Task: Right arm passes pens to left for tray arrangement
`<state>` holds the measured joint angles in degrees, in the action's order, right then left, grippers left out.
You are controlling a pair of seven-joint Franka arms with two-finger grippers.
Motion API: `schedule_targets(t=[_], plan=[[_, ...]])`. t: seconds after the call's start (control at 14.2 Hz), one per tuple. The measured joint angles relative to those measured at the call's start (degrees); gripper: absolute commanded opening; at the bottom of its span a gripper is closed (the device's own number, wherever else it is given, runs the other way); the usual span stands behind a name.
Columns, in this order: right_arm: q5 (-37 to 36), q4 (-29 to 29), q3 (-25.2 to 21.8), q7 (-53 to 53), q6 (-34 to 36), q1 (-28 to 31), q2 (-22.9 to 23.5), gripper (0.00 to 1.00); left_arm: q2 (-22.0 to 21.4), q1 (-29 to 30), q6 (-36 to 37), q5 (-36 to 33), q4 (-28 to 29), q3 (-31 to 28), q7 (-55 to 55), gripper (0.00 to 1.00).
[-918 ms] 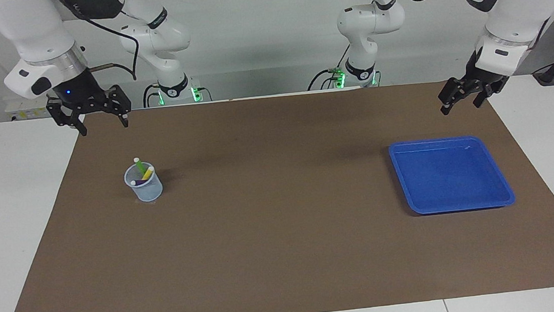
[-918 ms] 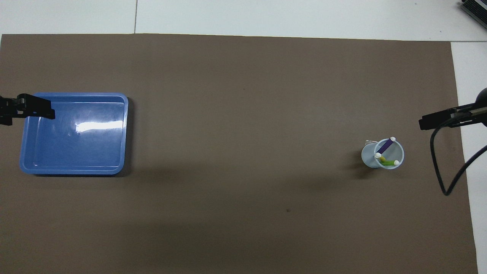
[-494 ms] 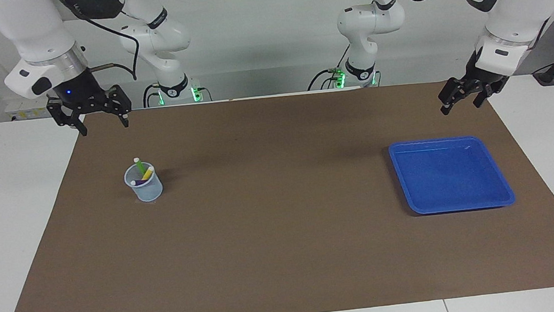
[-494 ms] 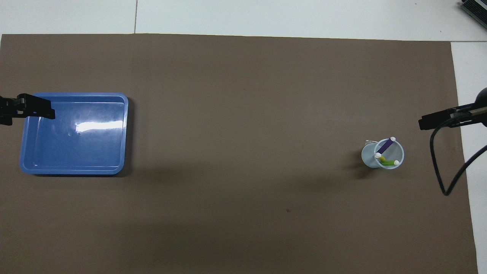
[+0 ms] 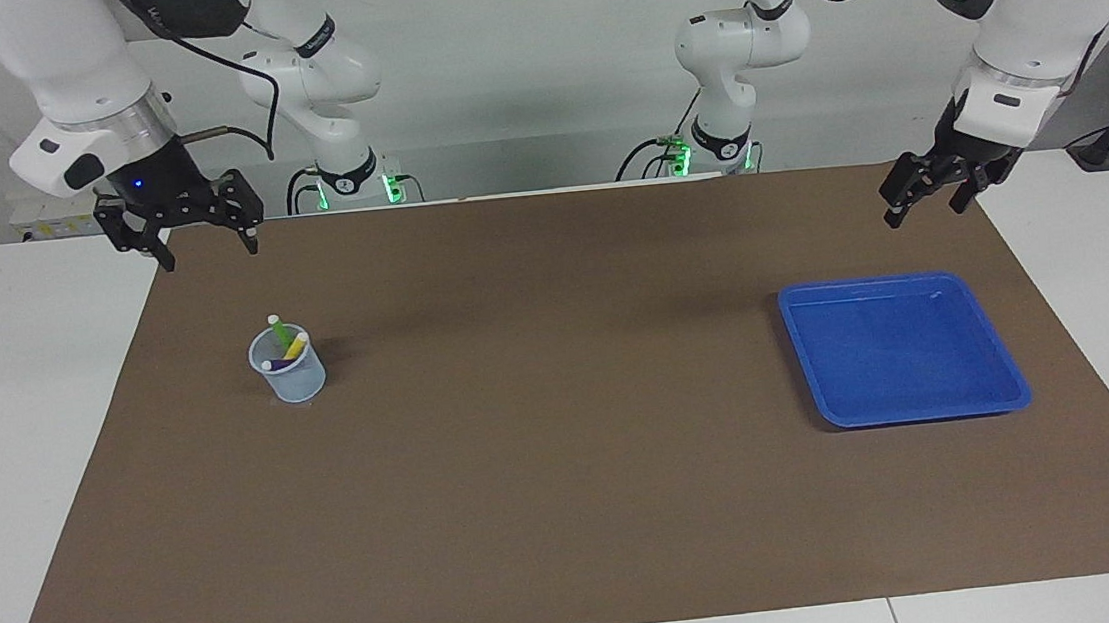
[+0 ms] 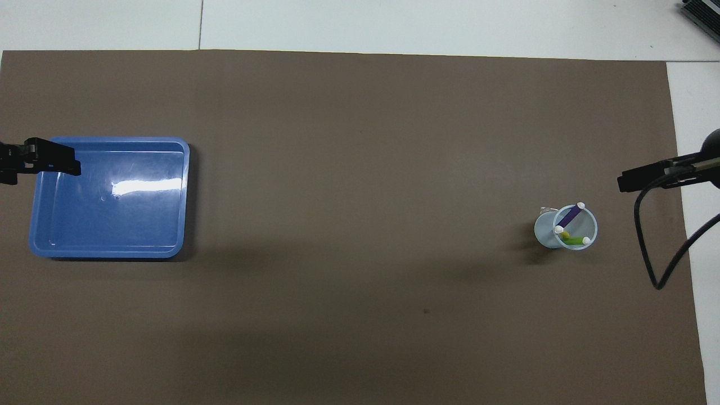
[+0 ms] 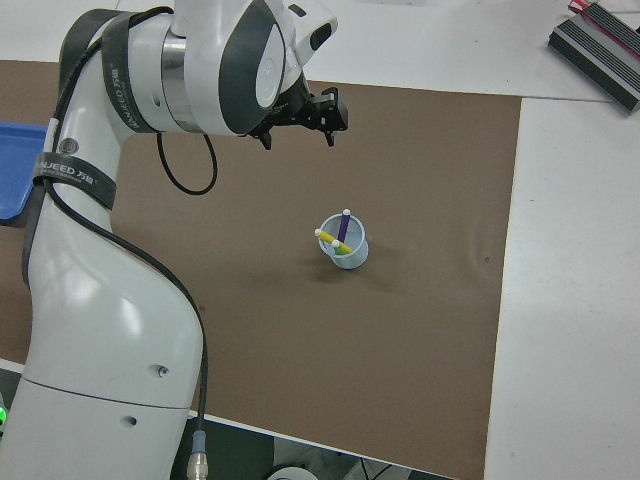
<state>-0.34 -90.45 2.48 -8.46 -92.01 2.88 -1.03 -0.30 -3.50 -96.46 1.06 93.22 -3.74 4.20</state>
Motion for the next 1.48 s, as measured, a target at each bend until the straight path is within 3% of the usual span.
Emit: schedule_targets(t=[0.21,0.92,1.48], plan=[[0.0,-0.3,0.3,0.0,-3.5,-0.4,0.0,1.00,-0.5,0.0,0.0,0.0,0.0,0.0,0.0,1.00],[0.0,-2.4,0.3,-0.8,-3.4,-0.3,-0.8,1.00,-0.5,0.0,-0.2,0.0,0.1,0.0,0.0,1.00],[0.0,-18.4,-0.1,-2.6,-17.3,0.4,-3.9,1.00,-1.4,-0.8,-0.4,0.0,3.2,0.7,0.1,1.00]])
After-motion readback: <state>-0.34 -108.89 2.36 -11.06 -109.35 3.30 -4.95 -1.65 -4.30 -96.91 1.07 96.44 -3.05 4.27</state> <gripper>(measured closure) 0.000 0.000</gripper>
